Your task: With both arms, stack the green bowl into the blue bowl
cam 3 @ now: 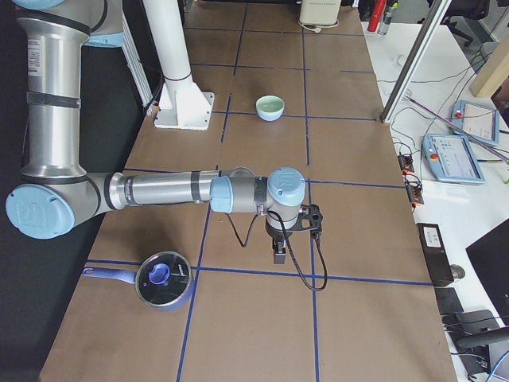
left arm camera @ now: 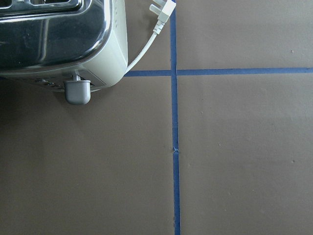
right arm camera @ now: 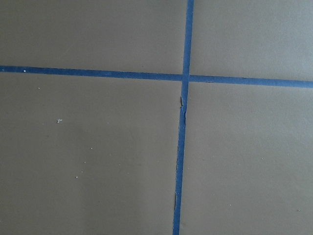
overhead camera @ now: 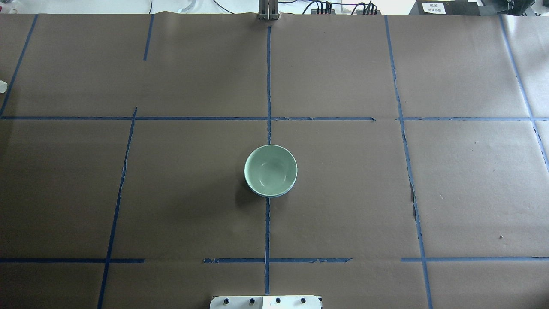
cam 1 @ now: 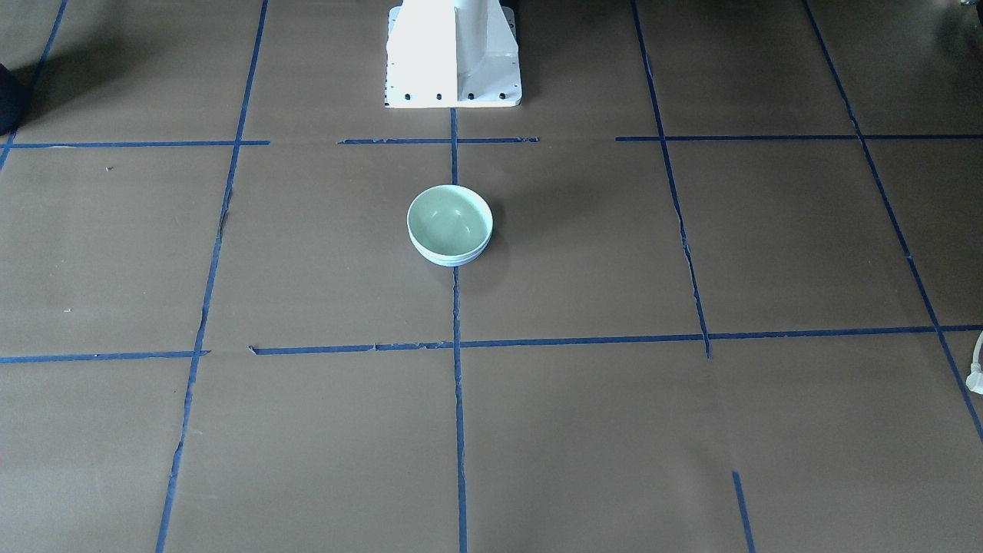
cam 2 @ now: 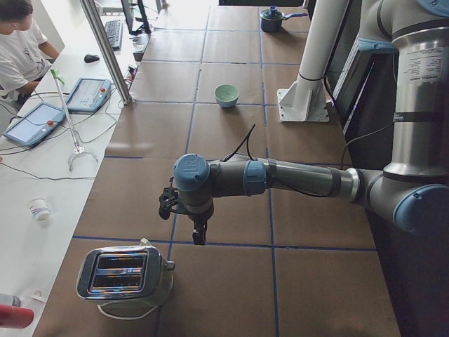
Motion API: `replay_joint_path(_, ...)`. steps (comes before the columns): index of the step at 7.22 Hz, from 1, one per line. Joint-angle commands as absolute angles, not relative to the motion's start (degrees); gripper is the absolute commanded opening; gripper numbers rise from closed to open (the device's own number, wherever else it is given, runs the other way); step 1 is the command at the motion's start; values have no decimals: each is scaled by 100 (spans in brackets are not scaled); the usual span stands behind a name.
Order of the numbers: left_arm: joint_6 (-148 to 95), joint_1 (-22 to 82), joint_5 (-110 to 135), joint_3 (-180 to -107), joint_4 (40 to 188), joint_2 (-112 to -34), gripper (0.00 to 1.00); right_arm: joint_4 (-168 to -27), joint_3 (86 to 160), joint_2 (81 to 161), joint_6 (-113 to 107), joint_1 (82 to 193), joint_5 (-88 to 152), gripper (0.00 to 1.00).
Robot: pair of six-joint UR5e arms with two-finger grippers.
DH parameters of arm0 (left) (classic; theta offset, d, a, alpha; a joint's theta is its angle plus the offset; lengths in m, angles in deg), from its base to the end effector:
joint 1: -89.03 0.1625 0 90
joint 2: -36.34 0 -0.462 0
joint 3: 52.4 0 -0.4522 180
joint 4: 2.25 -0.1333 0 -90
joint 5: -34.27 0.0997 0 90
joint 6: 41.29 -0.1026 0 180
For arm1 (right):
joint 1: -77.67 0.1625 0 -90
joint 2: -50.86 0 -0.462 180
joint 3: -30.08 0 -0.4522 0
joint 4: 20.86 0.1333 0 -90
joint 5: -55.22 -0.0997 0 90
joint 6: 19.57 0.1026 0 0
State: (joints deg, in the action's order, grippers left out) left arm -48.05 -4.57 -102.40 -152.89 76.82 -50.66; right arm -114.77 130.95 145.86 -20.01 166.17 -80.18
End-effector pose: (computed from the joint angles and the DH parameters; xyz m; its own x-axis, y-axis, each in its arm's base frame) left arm -0.0912 -0.5147 0.6412 0.6847 0.0312 -0.7281 -0.0180 0.9995 0.0259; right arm 0.0468 -0.5131 0.6451 0.7011 -0.0504 0.7113 0.0315 0.9987 0.0397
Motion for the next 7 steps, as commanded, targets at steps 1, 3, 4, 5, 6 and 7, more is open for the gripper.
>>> replay_joint_path(1,-4814,-457,-10231,-15321,7685,-5076,100,-11464,13071,14587,-2001,16617,-8013,100)
replay_joint_path(3,-4814,-439,-10222,-15443,7677,-5068,100,-11464,13071,14587,-2001,16617,-8022,100)
replay_joint_path(4,-4814,-439,-10222,-15453,7677,-5067,100,-11464,13062,14587,-2001,16617,-8022,100)
replay_joint_path(5,-4814,-439,-10222,-15444,7677,-5067,100,-11455,13019,14569,-2001,16617,-8022,100)
replay_joint_path(6,-4814,-439,-10222,-15444,7677,-5076,100,-11455,13027,14578,-2001,16617,-8022,100)
replay_joint_path(7,-4814,-439,-10222,-15444,7685,-5102,100,-11463,13010,14569,-2001,16617,-8022,100)
